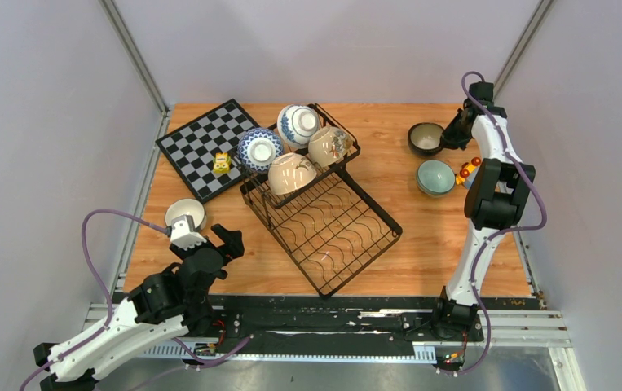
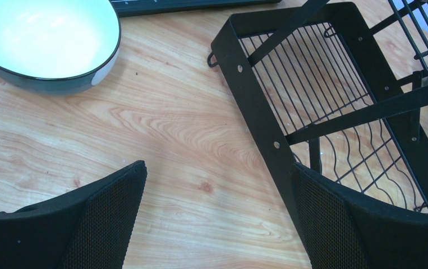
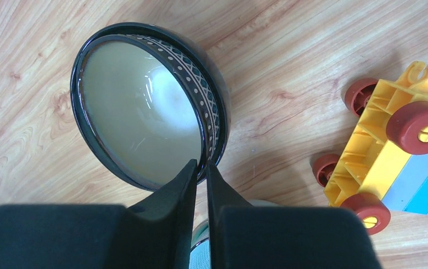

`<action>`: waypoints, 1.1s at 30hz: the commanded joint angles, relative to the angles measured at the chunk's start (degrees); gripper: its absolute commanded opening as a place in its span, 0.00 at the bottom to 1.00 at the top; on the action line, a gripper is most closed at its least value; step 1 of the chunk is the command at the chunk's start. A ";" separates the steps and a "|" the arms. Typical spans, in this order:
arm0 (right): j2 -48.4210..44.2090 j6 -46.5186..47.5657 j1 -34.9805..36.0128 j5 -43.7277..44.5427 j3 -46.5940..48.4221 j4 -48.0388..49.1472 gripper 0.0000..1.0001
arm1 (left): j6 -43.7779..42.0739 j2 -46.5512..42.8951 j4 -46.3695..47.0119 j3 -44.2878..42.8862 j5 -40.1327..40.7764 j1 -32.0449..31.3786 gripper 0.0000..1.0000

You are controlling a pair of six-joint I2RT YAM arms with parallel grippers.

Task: Unload the bowls from the dish rack
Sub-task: Place the bowl with the bowl.

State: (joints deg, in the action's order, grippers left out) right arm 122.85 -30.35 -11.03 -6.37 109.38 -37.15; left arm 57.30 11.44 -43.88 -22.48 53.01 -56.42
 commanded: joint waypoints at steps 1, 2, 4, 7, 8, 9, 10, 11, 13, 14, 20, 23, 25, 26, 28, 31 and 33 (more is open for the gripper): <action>1.42 0.71 -1.01 0.77 0.54 -1.60 0.14 | 0.90 -0.02 -0.02 0.55 1.17 -0.26 1.00; 1.47 0.69 -1.01 0.67 0.67 -1.61 0.14 | 0.93 0.00 0.03 0.59 1.21 -0.26 1.00; 1.62 0.67 -1.01 0.66 0.97 -1.63 0.14 | 0.96 0.15 0.17 0.60 1.21 -0.27 1.00; 1.25 0.66 -1.15 1.03 1.29 -1.69 0.18 | 0.95 0.28 0.02 0.51 1.13 -0.26 1.00; 1.03 0.78 -1.23 1.30 1.58 -1.78 0.21 | 0.90 0.33 0.02 0.51 1.13 -0.27 1.00; 0.63 0.92 -1.27 1.55 1.88 -1.85 0.25 | 0.93 0.33 0.02 0.51 1.13 -0.27 1.00; 0.12 1.10 -1.28 2.04 2.23 -2.00 0.29 | 0.92 0.34 0.08 0.51 1.12 -0.24 1.00; -0.29 1.50 -1.35 2.39 2.50 -2.05 0.32 | 0.89 0.34 0.15 0.51 1.13 -0.26 1.00; -0.86 1.92 -1.37 3.11 3.05 -2.05 0.36 | 0.66 0.37 0.47 0.59 1.13 -0.27 1.00; -0.93 2.06 -1.37 3.32 3.22 -2.05 0.37 | 0.51 0.42 0.56 0.59 1.13 -0.27 1.00; 0.86 3.72 -1.54 3.74 3.32 -1.63 0.34 | 0.73 0.18 -0.04 0.38 1.04 -0.27 1.00; 1.87 4.22 -1.79 3.06 3.42 -1.21 0.31 | 0.84 -0.01 -0.28 0.33 1.10 -0.26 1.00; 2.31 4.10 -1.89 3.03 3.61 -1.11 0.29 | 1.06 -0.06 -0.52 0.25 1.14 -0.27 1.00; 2.56 4.15 -1.89 2.99 3.78 -1.09 0.27 | 1.24 -0.10 -0.63 0.24 1.16 -0.27 1.00; 2.90 4.01 -1.89 2.70 4.20 -1.09 0.25 | 1.49 -0.10 -0.76 0.32 1.12 -0.27 1.00; 3.48 3.73 -1.89 2.17 4.67 -0.91 0.22 | 1.79 -0.10 -0.92 0.27 1.12 -0.27 1.00; 3.73 3.57 -1.89 2.03 4.78 -0.90 0.22 | 1.78 -0.08 -1.10 0.17 1.13 -0.22 1.00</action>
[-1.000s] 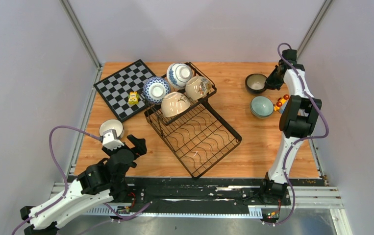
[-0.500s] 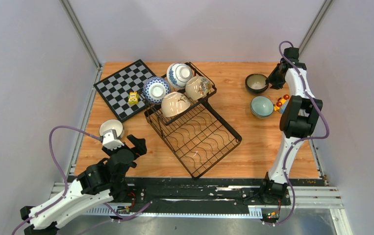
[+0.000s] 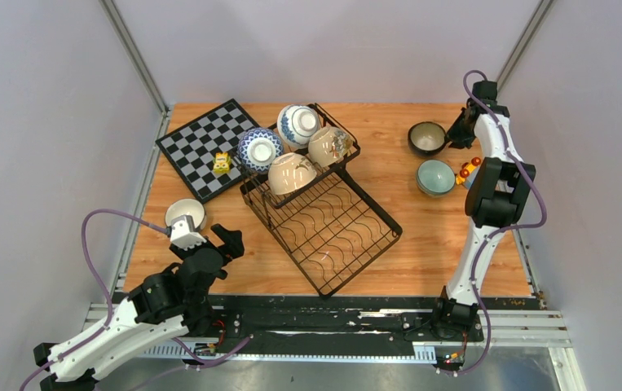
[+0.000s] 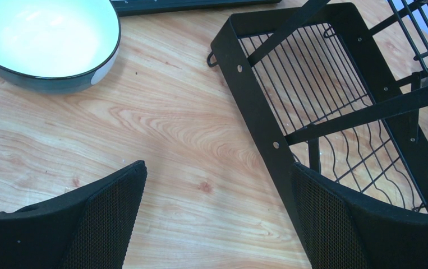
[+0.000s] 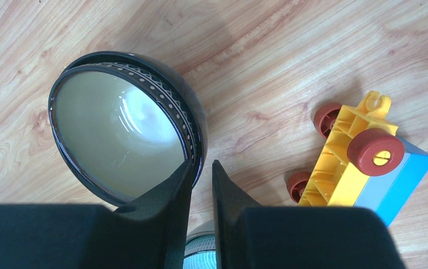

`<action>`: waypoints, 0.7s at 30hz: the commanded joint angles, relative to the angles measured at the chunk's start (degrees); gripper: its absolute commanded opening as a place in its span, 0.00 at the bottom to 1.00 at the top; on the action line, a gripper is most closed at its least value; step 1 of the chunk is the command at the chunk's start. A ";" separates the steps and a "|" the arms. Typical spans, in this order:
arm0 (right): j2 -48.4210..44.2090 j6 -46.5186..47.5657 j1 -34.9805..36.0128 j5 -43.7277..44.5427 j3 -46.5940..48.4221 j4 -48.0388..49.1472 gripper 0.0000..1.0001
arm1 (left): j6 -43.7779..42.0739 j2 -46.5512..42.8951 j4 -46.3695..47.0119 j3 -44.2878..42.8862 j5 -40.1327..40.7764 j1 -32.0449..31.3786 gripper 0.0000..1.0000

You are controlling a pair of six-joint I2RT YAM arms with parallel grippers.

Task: Unload the bowls from the dish rack
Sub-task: Place the bowl with the bowl.

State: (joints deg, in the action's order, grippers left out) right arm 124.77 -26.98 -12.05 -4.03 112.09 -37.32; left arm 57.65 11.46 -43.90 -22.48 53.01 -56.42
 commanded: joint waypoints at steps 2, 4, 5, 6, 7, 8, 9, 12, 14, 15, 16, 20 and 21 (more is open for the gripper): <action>1.79 0.20 -0.87 -0.47 1.99 -0.74 0.22 | 1.53 -0.16 -1.10 0.16 1.10 -0.27 1.00; 1.70 0.13 -0.87 -0.78 2.08 -0.68 0.22 | 1.57 -0.10 -1.05 0.29 1.12 -0.27 1.00; 1.69 0.09 -0.87 -0.93 2.08 -0.59 0.22 | 1.51 -0.05 -0.87 0.33 1.13 -0.27 1.00; 1.74 0.07 -0.87 -1.17 2.08 -0.49 0.22 | 1.42 -0.05 -0.80 0.33 1.17 -0.27 1.00; 1.81 0.03 -0.87 -1.41 2.08 -0.40 0.22 | 1.37 -0.04 -0.75 0.41 1.18 -0.27 1.00; 1.94 0.03 -0.84 -1.51 2.08 -0.39 0.23 | 1.35 0.08 -0.75 0.40 1.19 -0.27 1.00; 2.07 0.07 -0.86 -1.58 2.08 -0.38 0.23 | 1.40 -0.01 -0.70 0.35 1.21 -0.24 1.00; 2.44 0.19 -0.81 -1.38 1.84 -0.38 0.23 | 1.51 -0.04 -0.96 0.33 1.15 -0.26 1.00; 2.57 0.18 -0.95 -1.24 1.81 -0.38 0.23 | 1.59 -0.02 -0.98 0.33 1.19 -0.26 1.00; 2.58 0.18 -0.95 -1.20 1.81 -0.38 0.23 | 1.55 -0.04 -1.01 0.33 1.20 -0.27 1.00; 2.63 0.21 -1.02 -1.22 1.88 -0.37 0.23 | 1.53 -0.06 -0.95 0.33 1.17 -0.27 1.00; 2.82 0.04 -1.27 -1.35 1.99 -0.30 0.22 | 1.55 -0.04 -0.84 0.50 1.21 -0.26 1.00; 2.89 0.00 -1.30 -1.39 2.05 -0.29 0.22 | 1.56 -0.04 -0.84 0.51 1.24 -0.27 1.00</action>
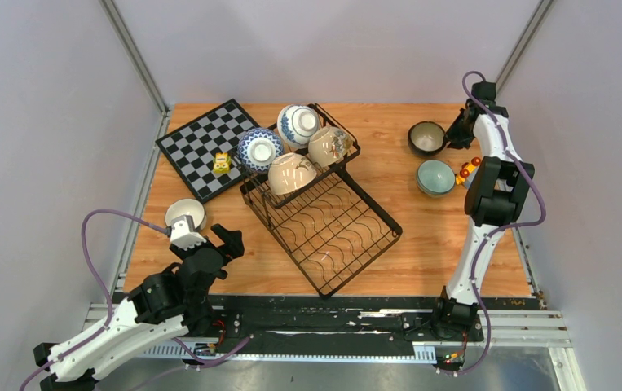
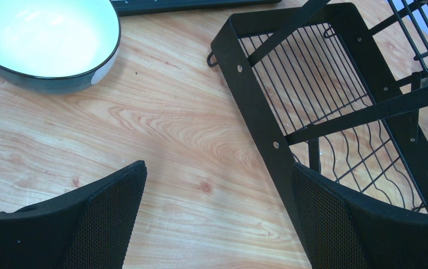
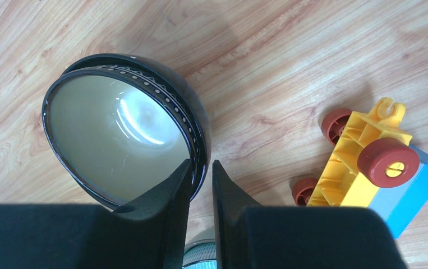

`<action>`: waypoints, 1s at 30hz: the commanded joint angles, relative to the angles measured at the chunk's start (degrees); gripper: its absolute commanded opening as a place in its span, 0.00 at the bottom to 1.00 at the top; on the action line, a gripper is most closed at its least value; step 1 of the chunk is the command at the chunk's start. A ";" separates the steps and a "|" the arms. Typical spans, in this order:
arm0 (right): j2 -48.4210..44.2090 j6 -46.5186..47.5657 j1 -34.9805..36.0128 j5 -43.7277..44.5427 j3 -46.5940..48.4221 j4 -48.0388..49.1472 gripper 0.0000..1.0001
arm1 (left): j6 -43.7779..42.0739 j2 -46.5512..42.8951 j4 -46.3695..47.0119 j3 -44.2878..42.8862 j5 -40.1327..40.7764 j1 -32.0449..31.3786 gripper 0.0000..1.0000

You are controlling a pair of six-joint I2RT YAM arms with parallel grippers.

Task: Unload the bowls from the dish rack
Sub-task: Place the bowl with the bowl, then pick up the bowl from the dish rack.

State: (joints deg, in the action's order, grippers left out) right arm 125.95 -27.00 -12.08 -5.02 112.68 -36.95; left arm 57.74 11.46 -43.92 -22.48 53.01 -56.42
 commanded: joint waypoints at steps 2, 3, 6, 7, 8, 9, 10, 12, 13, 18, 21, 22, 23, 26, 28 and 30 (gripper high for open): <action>1.61 0.05 -1.33 -0.66 1.53 -0.67 0.23 | 1.47 0.01 -0.79 0.51 1.28 -0.26 1.00; 1.55 -0.08 -1.37 -0.77 1.57 -0.67 0.23 | 1.48 0.04 -0.77 0.52 1.28 -0.27 1.00; 0.82 -0.83 -1.45 -1.51 1.86 -0.45 0.28 | 1.32 0.17 -0.59 0.51 1.38 -0.27 1.00; 0.29 -1.11 -1.46 -1.71 2.02 -0.49 0.30 | 1.25 0.15 -0.63 0.51 1.39 -0.27 1.00; -0.20 -1.38 -1.42 -1.91 2.21 -0.43 0.32 | 1.22 0.21 -0.64 0.44 1.39 -0.27 1.00; -0.88 -1.65 -1.41 -2.11 2.46 -0.41 0.35 | 1.14 0.22 -0.63 0.36 1.26 -0.27 1.00; -1.61 -2.05 -1.45 -2.30 2.64 -0.38 0.36 | 1.01 0.23 -0.59 0.29 1.23 -0.27 1.00; -3.43 -3.17 -1.46 -2.98 2.88 -0.32 0.39 | 0.94 0.17 -0.57 0.05 1.09 -0.26 1.00; -4.50 -3.78 -1.42 -3.96 3.04 -0.30 0.40 | 0.86 0.12 -0.55 0.00 1.04 -0.27 1.00; -12.28 -6.62 0.93 -6.24 3.11 -0.93 0.41 | -0.55 0.18 0.36 -1.53 1.11 -0.26 1.00; -18.22 -6.43 4.84 -5.52 2.04 -1.57 0.40 | -2.86 0.33 1.69 -3.37 2.08 -0.27 1.00; -20.70 -5.79 6.71 -4.93 1.19 -1.48 0.40 | -3.71 0.50 2.07 -4.31 2.84 -0.27 1.00; -23.61 -4.96 9.54 -3.58 -0.70 -1.17 0.40 | -5.05 0.72 2.57 -5.35 3.70 -0.27 1.00; -35.13 -1.74 17.93 2.15 -13.14 5.54 0.39 | -9.94 1.47 4.13 -8.84 5.88 -0.25 1.00; -45.91 -1.10 22.27 3.96 -23.96 12.73 0.39 | -15.44 1.50 6.39 -11.85 4.67 -0.26 1.00; -54.36 -2.94 24.08 2.14 -34.55 18.89 0.40 | -20.35 1.16 9.55 -13.75 3.34 -0.25 1.00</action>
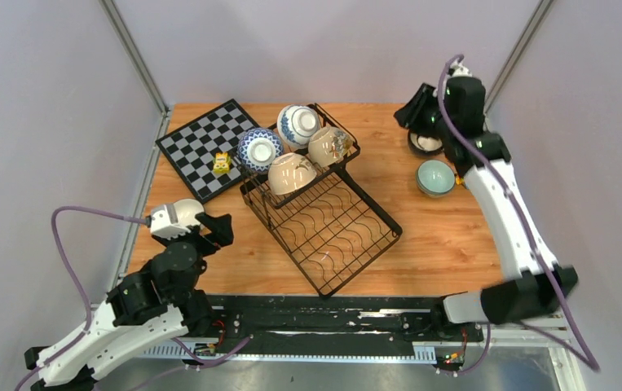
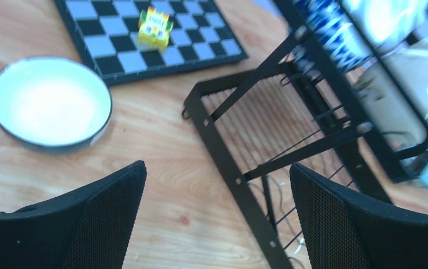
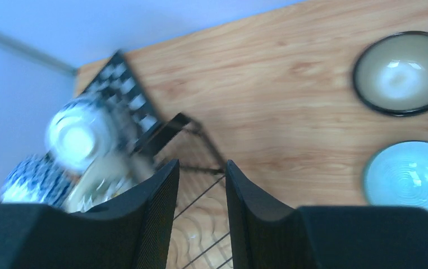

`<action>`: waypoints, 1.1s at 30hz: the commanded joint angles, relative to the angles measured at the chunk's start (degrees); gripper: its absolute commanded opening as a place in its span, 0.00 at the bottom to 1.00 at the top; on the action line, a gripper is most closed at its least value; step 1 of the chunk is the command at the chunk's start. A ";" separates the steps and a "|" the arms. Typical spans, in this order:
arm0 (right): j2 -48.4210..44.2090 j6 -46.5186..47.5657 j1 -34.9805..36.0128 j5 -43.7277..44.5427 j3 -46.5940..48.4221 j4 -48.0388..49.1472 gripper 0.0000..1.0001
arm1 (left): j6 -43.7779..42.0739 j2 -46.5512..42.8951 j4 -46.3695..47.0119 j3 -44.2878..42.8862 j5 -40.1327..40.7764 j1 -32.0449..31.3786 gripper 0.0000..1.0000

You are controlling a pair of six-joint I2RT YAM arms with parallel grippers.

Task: Unload the bowls from the dish rack
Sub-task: Pick up the bowl from the dish rack.

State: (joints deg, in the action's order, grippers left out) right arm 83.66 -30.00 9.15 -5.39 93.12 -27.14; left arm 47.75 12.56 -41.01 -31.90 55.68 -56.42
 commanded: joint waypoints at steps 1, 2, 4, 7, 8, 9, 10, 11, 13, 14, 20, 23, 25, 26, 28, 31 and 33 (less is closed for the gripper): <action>-15.98 -1.35 3.19 0.47 -19.63 11.43 0.40 | -12.47 -0.10 7.98 -5.04 0.36 -0.19 1.00; -19.27 -2.62 3.24 -1.92 -23.39 13.54 0.41 | -14.75 -0.34 9.41 -5.36 -0.04 -0.22 1.00; -24.54 -5.08 3.39 -9.30 -29.40 17.57 0.45 | -18.88 -0.87 11.95 -5.60 -1.00 -0.22 1.00; -28.91 -10.08 4.40 -19.89 -34.68 22.91 0.59 | -23.59 -2.03 15.05 -4.69 -3.60 -0.18 1.00; -29.60 -12.19 5.09 -22.26 -35.69 25.10 0.62 | -23.95 -2.42 15.60 -4.21 -3.94 -0.20 1.00; -29.92 -14.12 6.46 -24.04 -36.65 27.49 0.64 | -24.12 -2.89 16.02 -3.77 -3.99 -0.22 1.00; -29.99 -15.87 7.82 -25.27 -37.46 30.21 0.66 | -23.91 -3.32 16.14 -3.09 -4.00 -0.18 1.00; -29.63 -17.45 9.08 -25.93 -37.94 31.99 0.67 | -23.73 -3.87 16.12 -2.56 -3.93 -0.18 1.00; -29.00 -20.19 11.06 -25.16 -38.72 34.35 0.68 | -22.72 -5.12 15.69 -1.61 -3.09 -0.18 1.00; -28.66 -21.69 11.82 -24.14 -39.52 36.61 0.67 | -22.06 -5.67 14.99 -1.19 -2.61 -0.20 1.00; -23.74 -35.16 12.93 -21.23 -46.00 52.61 0.66 | -20.24 -7.57 12.12 -0.73 -1.39 -0.23 1.00; -20.76 -35.65 14.17 -20.98 -44.85 52.58 0.67 | -19.90 -7.77 10.88 -0.88 -1.02 -0.18 1.00; -19.90 -35.14 15.22 -19.48 -44.69 52.15 0.69 | -19.51 -7.73 9.96 -1.01 -0.41 -0.18 1.00; -19.23 -35.17 15.52 -18.89 -44.76 52.40 0.69 | -19.30 -7.81 9.54 -0.93 -0.12 -0.19 1.00; -18.09 -36.10 15.76 -18.32 -44.90 53.19 0.68 | -19.11 -7.99 9.14 -0.82 0.24 -0.23 1.00; -16.70 -36.95 15.86 -17.09 -45.34 55.54 0.65 | -18.97 -8.43 8.98 -0.42 0.30 -0.18 1.00; -16.00 -36.75 15.97 -15.93 -45.69 55.81 0.62 | -18.88 -8.66 8.75 -0.31 0.50 -0.20 1.00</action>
State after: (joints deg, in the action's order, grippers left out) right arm 66.54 -65.25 24.18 -23.97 48.25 24.43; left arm 28.16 4.99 -30.79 -32.93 54.70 -56.45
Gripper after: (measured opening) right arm 0.640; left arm 0.997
